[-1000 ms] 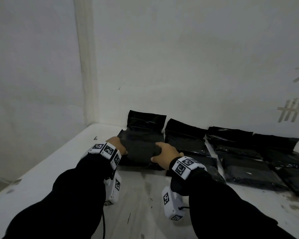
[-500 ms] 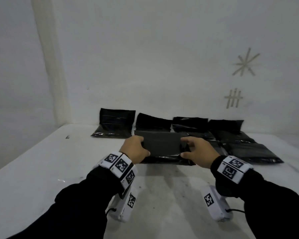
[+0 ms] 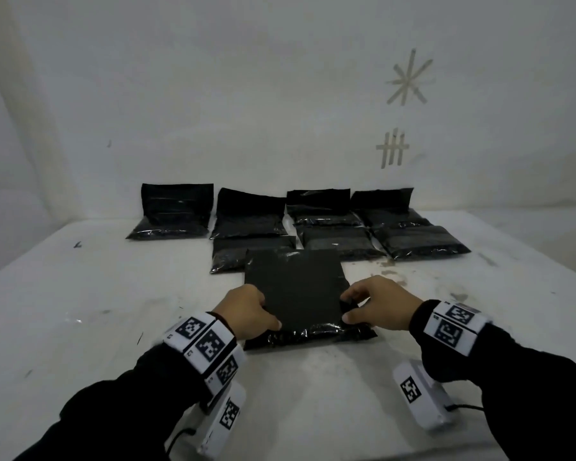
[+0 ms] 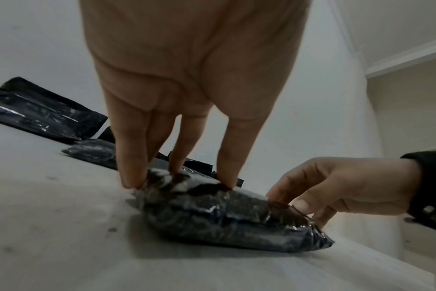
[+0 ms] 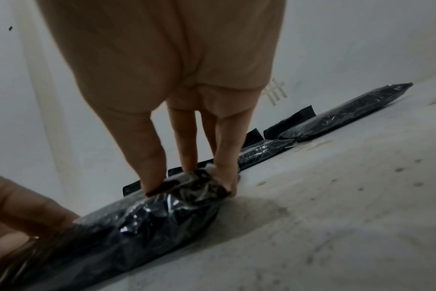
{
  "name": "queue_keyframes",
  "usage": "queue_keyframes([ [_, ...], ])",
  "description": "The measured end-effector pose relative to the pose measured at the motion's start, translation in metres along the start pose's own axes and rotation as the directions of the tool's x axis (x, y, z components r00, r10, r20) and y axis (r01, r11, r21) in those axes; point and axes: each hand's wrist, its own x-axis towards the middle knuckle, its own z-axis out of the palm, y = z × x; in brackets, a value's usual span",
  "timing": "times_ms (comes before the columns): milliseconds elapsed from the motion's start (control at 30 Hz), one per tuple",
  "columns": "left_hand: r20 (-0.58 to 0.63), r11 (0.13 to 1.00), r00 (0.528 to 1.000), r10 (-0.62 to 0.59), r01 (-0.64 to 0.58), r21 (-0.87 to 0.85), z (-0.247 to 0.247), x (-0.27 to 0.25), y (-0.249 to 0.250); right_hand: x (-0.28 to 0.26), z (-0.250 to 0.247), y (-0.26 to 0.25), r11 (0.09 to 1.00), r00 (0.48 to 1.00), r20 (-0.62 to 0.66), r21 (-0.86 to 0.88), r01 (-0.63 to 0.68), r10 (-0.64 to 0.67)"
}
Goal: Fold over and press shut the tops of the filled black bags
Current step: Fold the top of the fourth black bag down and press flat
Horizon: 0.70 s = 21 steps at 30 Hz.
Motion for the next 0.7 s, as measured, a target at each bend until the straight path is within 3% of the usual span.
queue_keyframes([
  [233,0.018,0.991,0.991,-0.134,0.134,-0.002,-0.025,0.011,0.001,0.006,-0.021,-0.010,0.997,0.997,0.071,-0.076,-0.017,0.023],
  [367,-0.005,0.957,0.969,-0.247,0.243,-0.160,-0.044,0.034,-0.006,0.036,-0.041,-0.012,0.994,0.993,0.045,-0.028,-0.106,0.107],
  [467,0.019,0.900,0.954,-0.298,0.287,-0.329,-0.050,0.047,-0.003,0.060,-0.045,-0.012,0.981,0.981,0.075,0.053,-0.185,0.181],
  [700,0.104,0.764,0.923,-0.370,0.366,-0.532,-0.038,0.076,-0.002,0.093,-0.030,-0.007,0.870,0.934,0.173,0.344,-0.353,0.311],
])
